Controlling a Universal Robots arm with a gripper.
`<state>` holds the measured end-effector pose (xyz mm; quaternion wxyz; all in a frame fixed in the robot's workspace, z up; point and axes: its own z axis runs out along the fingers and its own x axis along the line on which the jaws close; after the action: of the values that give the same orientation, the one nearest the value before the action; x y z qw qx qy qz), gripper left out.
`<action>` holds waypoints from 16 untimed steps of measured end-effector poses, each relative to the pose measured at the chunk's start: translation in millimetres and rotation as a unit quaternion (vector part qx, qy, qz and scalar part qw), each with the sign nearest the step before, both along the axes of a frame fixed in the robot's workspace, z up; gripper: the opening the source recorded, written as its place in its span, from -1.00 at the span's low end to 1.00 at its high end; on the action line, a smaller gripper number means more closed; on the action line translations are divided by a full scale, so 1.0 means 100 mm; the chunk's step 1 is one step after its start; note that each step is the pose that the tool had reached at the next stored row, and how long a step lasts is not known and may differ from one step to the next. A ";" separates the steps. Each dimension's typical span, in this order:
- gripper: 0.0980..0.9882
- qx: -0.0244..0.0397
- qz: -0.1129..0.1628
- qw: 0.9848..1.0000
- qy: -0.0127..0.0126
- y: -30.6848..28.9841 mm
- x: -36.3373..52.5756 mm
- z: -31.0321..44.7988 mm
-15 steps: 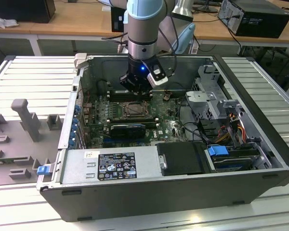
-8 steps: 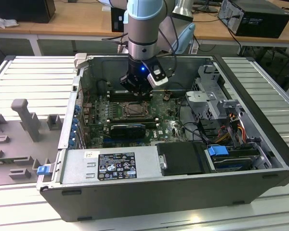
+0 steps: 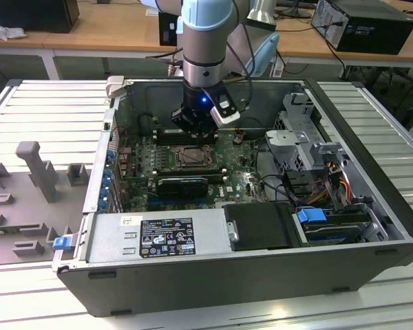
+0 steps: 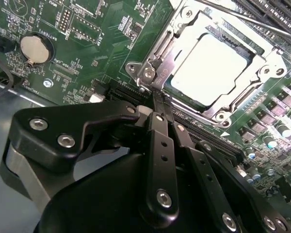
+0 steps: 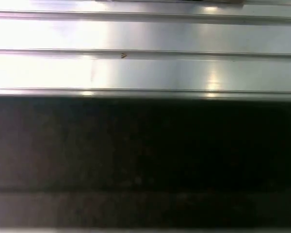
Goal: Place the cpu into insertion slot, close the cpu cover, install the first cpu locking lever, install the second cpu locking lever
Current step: 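Install the first cpu locking lever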
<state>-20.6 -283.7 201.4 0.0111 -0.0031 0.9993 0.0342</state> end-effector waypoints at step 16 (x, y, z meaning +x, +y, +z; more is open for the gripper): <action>-0.98 0.005 0.000 1.000 0.000 -0.044 0.000 0.202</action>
<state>-20.6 -288.1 221.6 0.0113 -0.0030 0.9992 0.0395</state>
